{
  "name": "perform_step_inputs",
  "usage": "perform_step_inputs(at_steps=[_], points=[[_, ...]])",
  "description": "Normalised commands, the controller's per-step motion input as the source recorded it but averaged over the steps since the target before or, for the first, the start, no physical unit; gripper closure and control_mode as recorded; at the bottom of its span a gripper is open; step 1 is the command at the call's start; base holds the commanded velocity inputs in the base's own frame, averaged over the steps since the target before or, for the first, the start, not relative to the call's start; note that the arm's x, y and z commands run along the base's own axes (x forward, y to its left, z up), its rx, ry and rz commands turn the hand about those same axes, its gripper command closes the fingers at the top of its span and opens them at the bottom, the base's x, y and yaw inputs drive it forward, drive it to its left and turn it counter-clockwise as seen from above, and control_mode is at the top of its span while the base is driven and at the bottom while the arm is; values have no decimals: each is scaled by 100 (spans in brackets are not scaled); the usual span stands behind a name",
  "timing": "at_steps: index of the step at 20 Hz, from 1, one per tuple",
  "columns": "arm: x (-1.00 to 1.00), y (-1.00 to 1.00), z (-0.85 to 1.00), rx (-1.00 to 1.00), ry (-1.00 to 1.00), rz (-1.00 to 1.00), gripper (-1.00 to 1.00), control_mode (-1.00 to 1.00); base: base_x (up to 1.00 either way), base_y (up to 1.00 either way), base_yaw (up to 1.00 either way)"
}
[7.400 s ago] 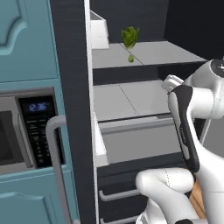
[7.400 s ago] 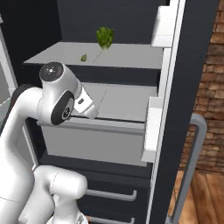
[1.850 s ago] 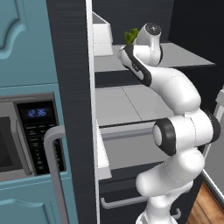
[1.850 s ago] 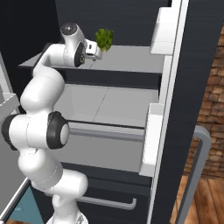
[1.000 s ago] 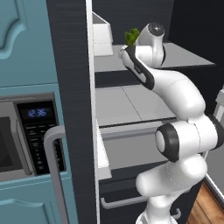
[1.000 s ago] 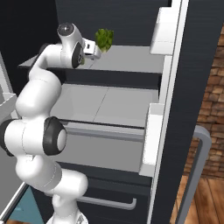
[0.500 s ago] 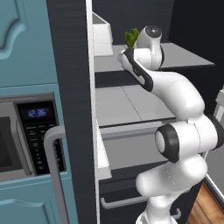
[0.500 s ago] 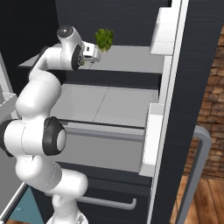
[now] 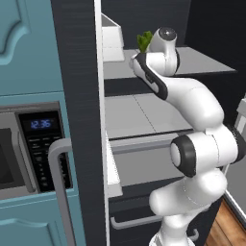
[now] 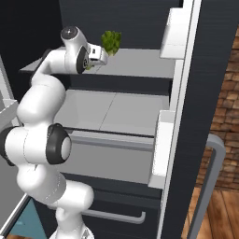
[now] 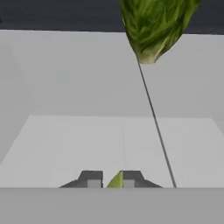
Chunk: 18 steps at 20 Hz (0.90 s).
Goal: Take the lemon wedge from the fridge and place it on the plate with fish on the dining counter.
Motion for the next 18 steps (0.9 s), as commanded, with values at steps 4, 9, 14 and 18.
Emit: perform_step_inputs(at_steps=[4, 9, 14, 18], points=[[-28, 0, -2, 0, -13, -4, 100, -100, 0, 0, 0], [-89, 0, 19, 3, -40, -10, 100, -100, 0, 0, 0], [-100, 0, 34, 18, -19, -6, 100, -100, 0, 0, 0], [-100, 0, 68, 24, 0, -6, 100, -100, 0, 0, 0]])
